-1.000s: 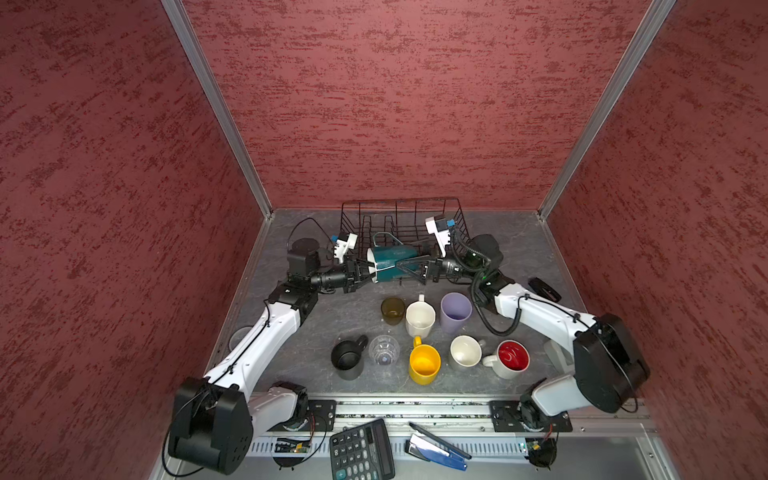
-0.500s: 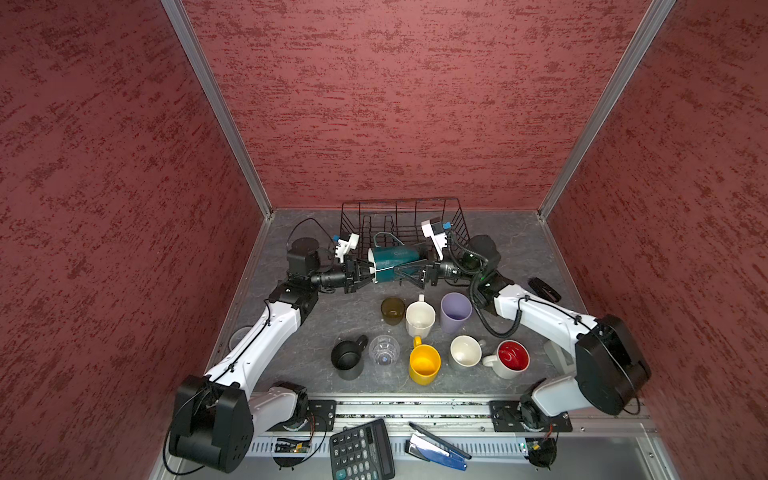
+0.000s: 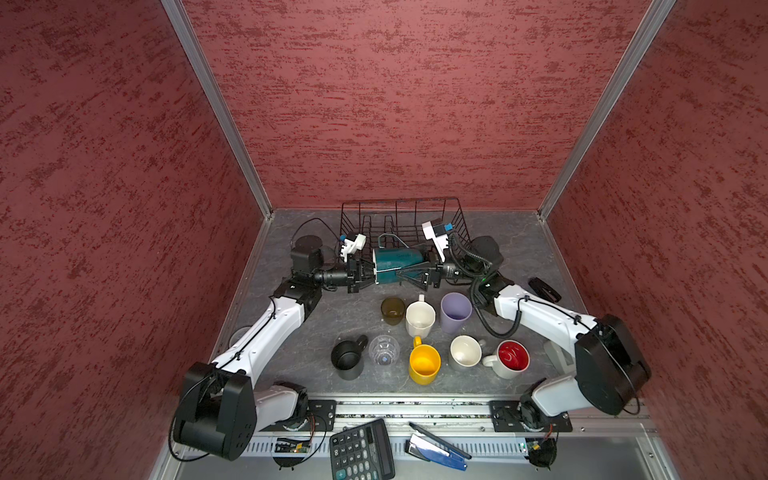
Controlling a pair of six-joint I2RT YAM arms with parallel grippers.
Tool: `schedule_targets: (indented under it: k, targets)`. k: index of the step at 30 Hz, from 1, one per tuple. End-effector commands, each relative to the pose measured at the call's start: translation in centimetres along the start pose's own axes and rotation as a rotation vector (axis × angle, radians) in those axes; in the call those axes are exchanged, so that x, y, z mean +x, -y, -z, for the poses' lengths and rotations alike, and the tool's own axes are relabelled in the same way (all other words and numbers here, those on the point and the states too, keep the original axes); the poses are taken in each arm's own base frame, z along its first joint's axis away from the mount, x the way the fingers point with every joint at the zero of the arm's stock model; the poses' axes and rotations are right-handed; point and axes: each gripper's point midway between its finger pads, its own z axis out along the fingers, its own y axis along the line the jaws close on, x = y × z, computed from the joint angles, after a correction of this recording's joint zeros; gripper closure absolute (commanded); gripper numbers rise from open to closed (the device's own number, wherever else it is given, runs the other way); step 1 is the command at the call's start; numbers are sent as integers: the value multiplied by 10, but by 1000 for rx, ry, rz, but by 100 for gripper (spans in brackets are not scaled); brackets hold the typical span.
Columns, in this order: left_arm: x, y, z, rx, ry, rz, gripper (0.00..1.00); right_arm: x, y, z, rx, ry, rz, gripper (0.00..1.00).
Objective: Load the cups into the dish rack
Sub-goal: 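Carry the green mug toward the right gripper, which grasps its body, then open the left gripper to release the mug to the right gripper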
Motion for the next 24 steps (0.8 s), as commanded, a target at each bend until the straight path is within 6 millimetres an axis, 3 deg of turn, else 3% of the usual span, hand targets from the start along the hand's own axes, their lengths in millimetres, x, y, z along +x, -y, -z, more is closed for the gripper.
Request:
schedule_targets:
  k: [1,6,11,24]
  targets:
    - [-1,33,0,66,-24,-124,100,-3,-16,2,-66,4,28,8]
    - [0,35,-3,74,-38,-128,100,-1,-16,2,-70,-3,17,5]
    - [0,36,-5,75,-42,-134,100,-1,-11,-1,-57,-5,-8,10]
    - [-2,36,-6,76,-44,-139,100,2,-13,-3,-62,-8,-26,39]
